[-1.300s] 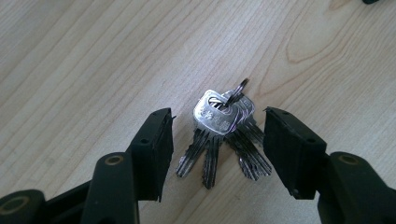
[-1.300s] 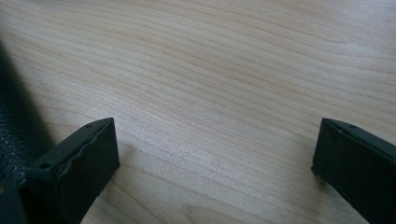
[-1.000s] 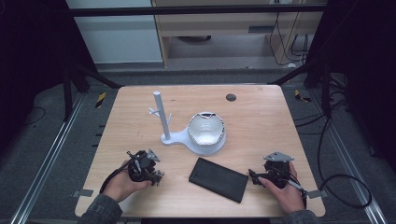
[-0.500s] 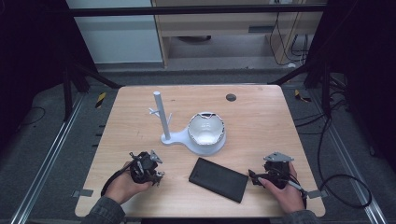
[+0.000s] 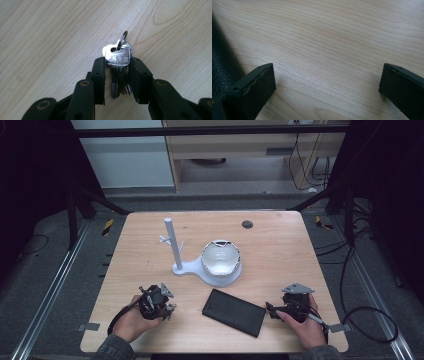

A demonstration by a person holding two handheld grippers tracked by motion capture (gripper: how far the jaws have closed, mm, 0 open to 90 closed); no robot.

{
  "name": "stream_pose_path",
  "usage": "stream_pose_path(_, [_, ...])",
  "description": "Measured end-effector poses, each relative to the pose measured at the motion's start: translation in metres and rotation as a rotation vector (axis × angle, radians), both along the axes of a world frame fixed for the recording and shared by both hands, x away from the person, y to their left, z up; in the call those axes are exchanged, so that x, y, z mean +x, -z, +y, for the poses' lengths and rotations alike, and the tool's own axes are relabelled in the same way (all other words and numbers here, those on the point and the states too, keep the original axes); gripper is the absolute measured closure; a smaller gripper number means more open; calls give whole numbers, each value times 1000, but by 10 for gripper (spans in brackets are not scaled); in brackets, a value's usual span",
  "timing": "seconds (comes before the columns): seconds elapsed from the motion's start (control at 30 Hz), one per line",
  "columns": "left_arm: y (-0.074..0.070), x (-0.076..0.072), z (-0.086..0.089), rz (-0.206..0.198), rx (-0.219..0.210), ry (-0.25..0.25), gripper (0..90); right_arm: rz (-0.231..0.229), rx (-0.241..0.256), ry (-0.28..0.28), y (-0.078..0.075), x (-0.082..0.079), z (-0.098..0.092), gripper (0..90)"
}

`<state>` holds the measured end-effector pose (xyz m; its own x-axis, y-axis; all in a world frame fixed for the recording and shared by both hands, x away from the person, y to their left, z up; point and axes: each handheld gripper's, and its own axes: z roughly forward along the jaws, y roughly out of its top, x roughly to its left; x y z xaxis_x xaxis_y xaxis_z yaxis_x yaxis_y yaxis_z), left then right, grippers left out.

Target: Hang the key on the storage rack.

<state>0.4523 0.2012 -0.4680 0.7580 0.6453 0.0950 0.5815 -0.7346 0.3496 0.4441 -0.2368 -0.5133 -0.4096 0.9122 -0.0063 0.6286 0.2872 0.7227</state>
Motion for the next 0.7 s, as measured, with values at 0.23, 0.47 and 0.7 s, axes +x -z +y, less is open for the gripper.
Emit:
stream_pose_path(0.23, [-6, -2, 1, 2, 12, 16, 822, 0, -2, -2, 0, 0, 0, 6])
stream_pose_path(0.47, [-4, 0, 3, -14, 10, 12, 779, -1, 0, -4, 0, -1, 0, 6])
stream_pose_path(0.7, [-2, 2, 2, -35, -5, 8, 615, 0, 2, -3, 0, -1, 1, 6])
